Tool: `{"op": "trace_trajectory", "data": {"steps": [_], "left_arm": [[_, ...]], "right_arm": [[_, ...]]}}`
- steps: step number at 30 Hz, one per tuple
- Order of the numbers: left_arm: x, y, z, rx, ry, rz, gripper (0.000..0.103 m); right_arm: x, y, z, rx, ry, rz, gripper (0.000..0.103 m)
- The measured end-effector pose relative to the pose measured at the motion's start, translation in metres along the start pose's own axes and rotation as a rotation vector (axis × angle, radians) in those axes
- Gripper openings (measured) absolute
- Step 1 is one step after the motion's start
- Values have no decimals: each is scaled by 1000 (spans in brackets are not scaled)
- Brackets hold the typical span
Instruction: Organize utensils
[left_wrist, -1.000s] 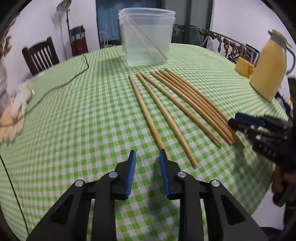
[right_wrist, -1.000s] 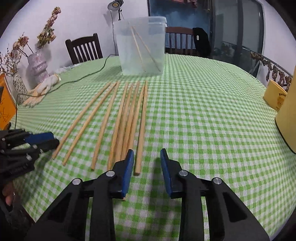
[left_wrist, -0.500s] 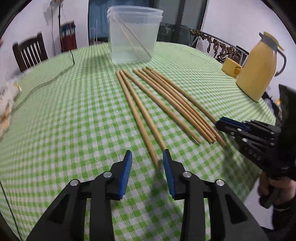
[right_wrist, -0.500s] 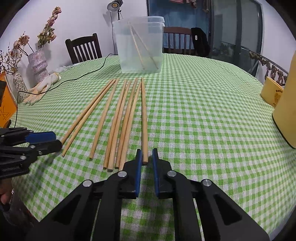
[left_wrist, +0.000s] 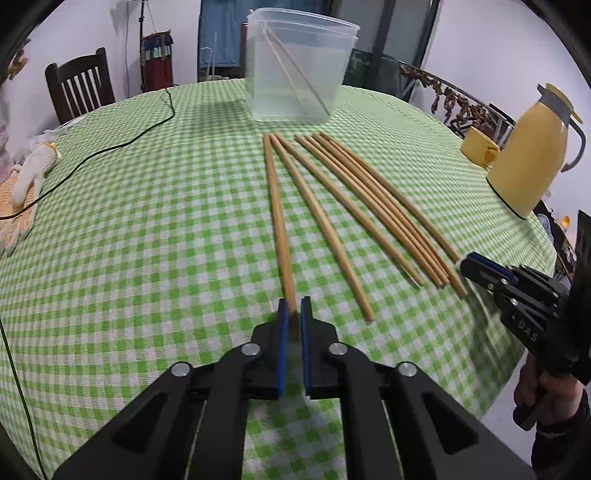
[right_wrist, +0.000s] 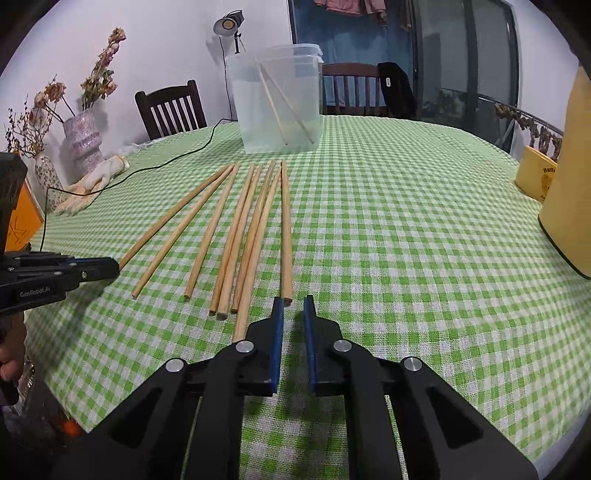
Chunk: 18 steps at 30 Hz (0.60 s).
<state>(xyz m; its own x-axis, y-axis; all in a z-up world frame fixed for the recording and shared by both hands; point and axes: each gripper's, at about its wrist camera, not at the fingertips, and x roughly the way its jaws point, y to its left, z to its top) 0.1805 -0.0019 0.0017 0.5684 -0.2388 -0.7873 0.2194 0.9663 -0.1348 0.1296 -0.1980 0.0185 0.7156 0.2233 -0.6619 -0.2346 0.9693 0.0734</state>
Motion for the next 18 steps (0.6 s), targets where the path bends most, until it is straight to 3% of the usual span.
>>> {"op": "trace_trajectory", "data": {"steps": [4, 5, 7, 10, 15, 18], "left_arm": [[1, -13, -2, 65, -21, -11, 33], [2, -16, -3, 76, -26, -1, 35], [3, -19, -3, 90, -31, 14, 35], [3, -14, 0, 63, -25, -13, 35], [5, -14, 3, 100, -31, 21, 22], [3, -12, 0, 94, -33, 14, 21]], "right_arm": [[3, 3, 3, -18, 6, -3, 11], [4, 4, 4, -19, 8, 0, 12], [5, 5, 5, -21, 12, 12, 15], [7, 7, 7, -32, 14, 12, 26], [11, 5, 11, -15, 14, -8, 27], [13, 4, 13, -17, 16, -14, 27]]}}
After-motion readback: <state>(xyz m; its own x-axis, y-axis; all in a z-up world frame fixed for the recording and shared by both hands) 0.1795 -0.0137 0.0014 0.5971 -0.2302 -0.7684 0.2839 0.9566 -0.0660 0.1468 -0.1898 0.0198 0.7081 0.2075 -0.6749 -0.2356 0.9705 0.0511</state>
